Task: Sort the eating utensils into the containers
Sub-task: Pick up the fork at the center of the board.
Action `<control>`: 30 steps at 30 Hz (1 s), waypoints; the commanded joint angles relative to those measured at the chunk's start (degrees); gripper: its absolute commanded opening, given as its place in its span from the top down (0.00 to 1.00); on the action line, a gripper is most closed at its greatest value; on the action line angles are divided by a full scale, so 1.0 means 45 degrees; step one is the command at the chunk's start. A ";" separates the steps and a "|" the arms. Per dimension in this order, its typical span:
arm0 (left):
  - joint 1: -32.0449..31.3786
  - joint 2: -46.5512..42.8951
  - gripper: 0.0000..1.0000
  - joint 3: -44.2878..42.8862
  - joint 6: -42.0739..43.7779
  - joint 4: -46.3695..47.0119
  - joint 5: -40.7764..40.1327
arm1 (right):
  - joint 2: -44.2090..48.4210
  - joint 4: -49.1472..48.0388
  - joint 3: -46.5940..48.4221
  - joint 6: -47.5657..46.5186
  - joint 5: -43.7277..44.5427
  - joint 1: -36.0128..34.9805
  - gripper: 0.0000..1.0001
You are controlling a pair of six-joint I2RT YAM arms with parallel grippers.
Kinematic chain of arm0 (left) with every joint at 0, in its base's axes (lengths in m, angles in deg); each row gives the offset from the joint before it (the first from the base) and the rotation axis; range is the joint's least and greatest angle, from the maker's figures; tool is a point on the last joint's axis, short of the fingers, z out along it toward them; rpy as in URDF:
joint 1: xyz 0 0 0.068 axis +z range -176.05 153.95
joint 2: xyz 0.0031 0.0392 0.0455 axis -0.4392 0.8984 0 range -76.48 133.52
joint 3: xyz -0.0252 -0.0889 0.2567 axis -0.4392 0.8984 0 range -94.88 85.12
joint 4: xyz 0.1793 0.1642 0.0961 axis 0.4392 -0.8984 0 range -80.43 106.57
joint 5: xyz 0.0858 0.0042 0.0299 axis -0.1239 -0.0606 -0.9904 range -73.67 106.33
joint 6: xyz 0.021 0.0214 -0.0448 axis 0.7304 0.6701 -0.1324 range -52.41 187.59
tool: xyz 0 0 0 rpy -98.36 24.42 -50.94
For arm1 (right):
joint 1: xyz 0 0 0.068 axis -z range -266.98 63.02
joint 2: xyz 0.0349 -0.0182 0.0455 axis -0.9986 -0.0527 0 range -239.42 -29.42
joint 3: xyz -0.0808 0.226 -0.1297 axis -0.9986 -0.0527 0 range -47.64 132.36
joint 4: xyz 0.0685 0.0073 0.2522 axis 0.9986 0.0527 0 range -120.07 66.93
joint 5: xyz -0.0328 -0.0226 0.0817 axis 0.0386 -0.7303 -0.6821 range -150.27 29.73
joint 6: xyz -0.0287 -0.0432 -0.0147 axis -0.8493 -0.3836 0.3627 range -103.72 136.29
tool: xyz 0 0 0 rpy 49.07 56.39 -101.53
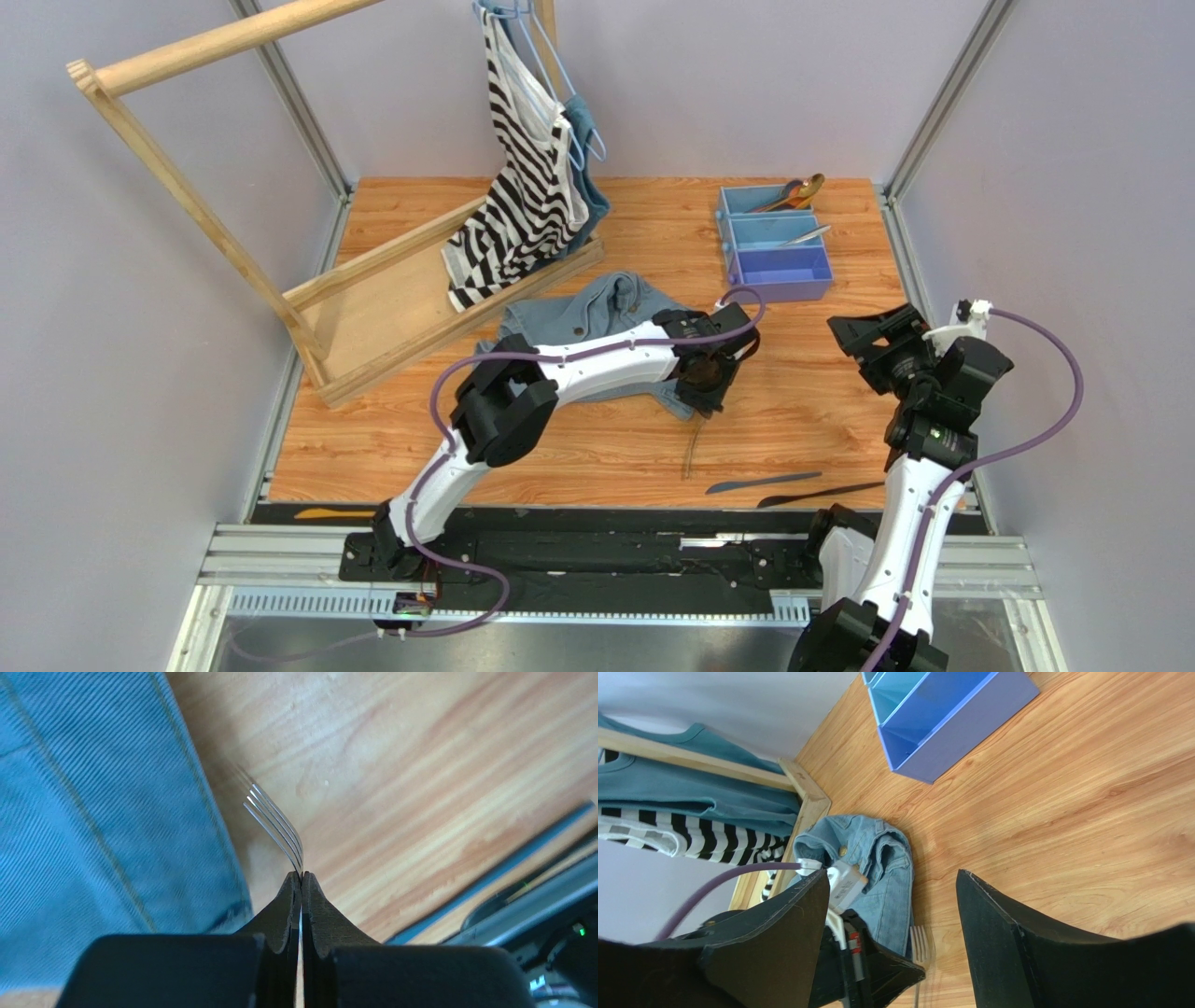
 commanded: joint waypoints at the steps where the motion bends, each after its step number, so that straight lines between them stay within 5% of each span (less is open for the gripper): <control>1: 0.0023 -0.2746 1.00 0.1235 0.0761 0.1365 0.0068 | 0.0334 -0.0269 -0.0131 -0.0024 -0.1280 0.0062 0.29; 7: 0.0275 -0.4817 1.00 0.2837 0.1816 0.1874 0.1002 | 0.0374 -0.1616 -0.0541 0.0484 -0.3837 0.0042 0.29; 16: 0.1797 -0.7357 1.00 0.5746 0.2598 0.2986 0.3754 | 0.0374 -0.4664 -0.1480 0.2515 -0.4683 -0.0854 0.29; 30: 0.4065 -1.0094 1.00 1.0160 0.2482 0.7399 0.9031 | -0.1733 -0.7960 -0.1615 0.3939 -0.3041 -0.6244 0.29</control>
